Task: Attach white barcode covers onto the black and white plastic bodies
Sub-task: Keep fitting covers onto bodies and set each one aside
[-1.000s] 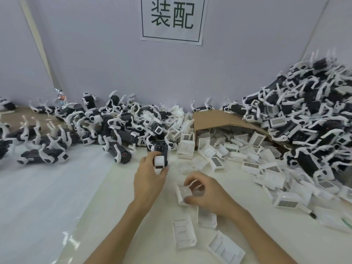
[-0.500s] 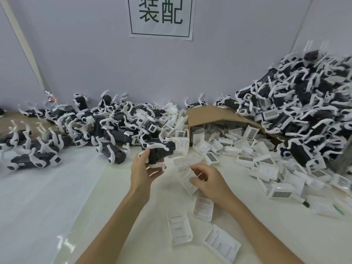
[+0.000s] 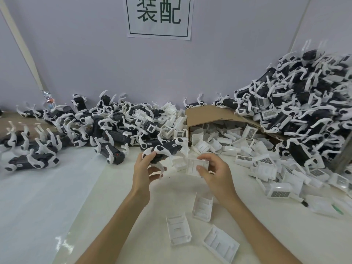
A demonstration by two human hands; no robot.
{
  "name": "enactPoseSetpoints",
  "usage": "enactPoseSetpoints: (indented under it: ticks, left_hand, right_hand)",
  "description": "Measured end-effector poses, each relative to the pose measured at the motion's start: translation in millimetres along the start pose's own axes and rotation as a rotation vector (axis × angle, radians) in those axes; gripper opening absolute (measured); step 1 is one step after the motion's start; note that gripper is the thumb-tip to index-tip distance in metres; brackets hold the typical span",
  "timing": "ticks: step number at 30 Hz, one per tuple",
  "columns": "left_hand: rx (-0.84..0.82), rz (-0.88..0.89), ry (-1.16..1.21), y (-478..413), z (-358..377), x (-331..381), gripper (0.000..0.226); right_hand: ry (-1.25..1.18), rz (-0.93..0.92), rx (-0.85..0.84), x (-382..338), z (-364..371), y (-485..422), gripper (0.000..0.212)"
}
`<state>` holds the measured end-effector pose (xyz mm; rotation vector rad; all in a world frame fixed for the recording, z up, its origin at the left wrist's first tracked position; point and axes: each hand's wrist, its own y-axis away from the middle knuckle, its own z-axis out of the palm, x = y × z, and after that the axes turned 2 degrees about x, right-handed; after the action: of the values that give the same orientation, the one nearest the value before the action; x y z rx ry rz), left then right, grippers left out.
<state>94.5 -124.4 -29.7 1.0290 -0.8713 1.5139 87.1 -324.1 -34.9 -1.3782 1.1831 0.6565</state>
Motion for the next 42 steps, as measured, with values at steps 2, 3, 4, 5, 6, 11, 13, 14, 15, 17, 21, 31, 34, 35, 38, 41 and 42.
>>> enactPoseSetpoints:
  ticks: [2, 3, 4, 5, 6, 11, 13, 14, 15, 17, 21, 31, 34, 35, 38, 41, 42]
  left_hand:
    - [-0.021, -0.029, 0.05, 1.4, 0.4, 0.6, 0.024]
    - [-0.031, -0.042, 0.073, 2.1, 0.5, 1.0, 0.025]
    - [-0.04, -0.051, 0.097, 2.9, 0.6, 1.6, 0.024]
    - [-0.049, -0.058, 0.12, 3.5, 0.7, 2.3, 0.023]
    - [-0.058, -0.062, 0.139, 4.3, 0.7, 3.0, 0.021]
    - [-0.14, -0.055, 0.128, 7.0, 3.5, 3.2, 0.019]
    - [-0.168, -0.056, 0.108, 7.9, 4.9, 1.8, 0.024]
    - [-0.18, -0.056, 0.096, 8.3, 5.4, 0.9, 0.026]
    - [-0.192, -0.058, 0.086, 8.6, 5.8, 0.1, 0.028]
    - [-0.213, -0.067, 0.076, 9.2, 6.4, -1.0, 0.031]
    - [-0.235, -0.087, 0.08, 10.0, 6.2, -2.0, 0.032]
    - [-0.186, -0.121, 0.082, 10.7, 8.2, -3.9, 0.031]
    - [-0.095, -0.064, 0.128, 11.0, 9.0, -5.1, 0.029]
    - [-0.047, -0.039, 0.16, 10.9, 8.9, -4.2, 0.028]
    - [0.13, -0.033, 0.345, 10.1, 4.6, 9.1, 0.028]
    - [0.238, -0.009, 0.498, 12.2, -11.7, 34.7, 0.031]
    - [0.247, 0.003, 0.494, 16.1, -20.2, 42.6, 0.032]
  right_hand:
    - [-0.041, 0.037, 0.036, -0.3, -2.9, -0.6, 0.031]
    - [-0.061, 0.057, 0.047, -0.6, -4.0, -0.9, 0.031]
    - [-0.078, 0.072, 0.059, -0.7, -4.8, -0.9, 0.032]
    - [-0.088, 0.083, 0.072, -0.8, -5.2, -0.9, 0.032]
    - [-0.093, 0.091, 0.09, -0.8, -5.4, -0.7, 0.033]
    - [-0.139, 0.118, 0.219, -4.6, -7.4, -2.1, 0.038]
    - [-0.171, 0.106, 0.267, -5.1, -9.9, -4.1, 0.038]
    - [-0.182, 0.101, 0.283, -5.0, -11.0, -5.1, 0.038]
    - [-0.187, 0.097, 0.292, -4.6, -11.6, -5.9, 0.037]
    - [-0.184, 0.093, 0.292, -3.7, -11.1, -6.1, 0.036]
    - [-0.203, 0.113, 0.279, -4.6, -10.8, -6.4, 0.034]
    - [-0.309, 0.104, 0.058, -12.7, -11.8, -4.1, 0.018]
    - [-0.281, 0.144, 0.118, -11.1, -9.5, -4.4, 0.011]
    - [-0.281, 0.158, 0.136, -10.3, -9.7, -5.0, 0.009]
    - [-0.309, 0.179, 0.147, -8.7, -11.6, -6.2, 0.01]
    - [-0.312, 0.191, 0.133, -4.0, -13.7, -8.0, 0.013]
    - [-0.303, 0.198, 0.132, -2.0, -13.8, -8.4, 0.014]
